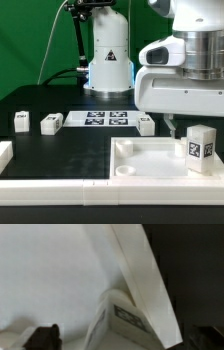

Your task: Assemble one leg

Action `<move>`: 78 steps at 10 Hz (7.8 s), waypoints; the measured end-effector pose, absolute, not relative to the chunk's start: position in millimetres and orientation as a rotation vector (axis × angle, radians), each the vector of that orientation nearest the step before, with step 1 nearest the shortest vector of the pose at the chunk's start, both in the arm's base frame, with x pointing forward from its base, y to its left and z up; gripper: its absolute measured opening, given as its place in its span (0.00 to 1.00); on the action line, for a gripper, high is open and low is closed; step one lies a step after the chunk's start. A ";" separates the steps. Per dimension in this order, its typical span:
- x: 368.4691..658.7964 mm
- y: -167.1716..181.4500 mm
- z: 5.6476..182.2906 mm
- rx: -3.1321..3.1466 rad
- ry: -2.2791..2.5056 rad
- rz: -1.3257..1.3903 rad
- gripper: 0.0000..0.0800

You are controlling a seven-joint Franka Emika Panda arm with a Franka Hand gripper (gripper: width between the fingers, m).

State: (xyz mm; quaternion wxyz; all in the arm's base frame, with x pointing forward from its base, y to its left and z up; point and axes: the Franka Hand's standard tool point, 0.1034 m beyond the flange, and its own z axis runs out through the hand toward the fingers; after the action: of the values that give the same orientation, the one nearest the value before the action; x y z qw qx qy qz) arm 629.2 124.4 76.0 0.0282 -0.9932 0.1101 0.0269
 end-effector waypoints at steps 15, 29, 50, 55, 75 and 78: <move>629.7 117.4 74.9 -3.095 -0.343 0.062 0.36; 630.5 124.8 73.0 -2.973 0.792 0.092 0.65; 636.3 118.8 73.2 -3.043 0.349 0.012 0.36; 636.0 119.4 72.6 -2.834 1.162 0.035 0.36; 639.7 126.3 73.3 -3.083 -0.598 -0.073 0.36; 640.7 121.7 72.8 -3.086 -0.243 -0.068 0.36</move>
Offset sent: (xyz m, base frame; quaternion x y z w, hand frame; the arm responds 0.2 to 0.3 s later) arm 0.0008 -0.0035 0.0040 -0.0343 0.0002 -0.2631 0.9642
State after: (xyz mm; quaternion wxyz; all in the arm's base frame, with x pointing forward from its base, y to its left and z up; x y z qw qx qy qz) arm 640.7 121.7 72.8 0.0226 -0.9964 -0.0784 -0.0221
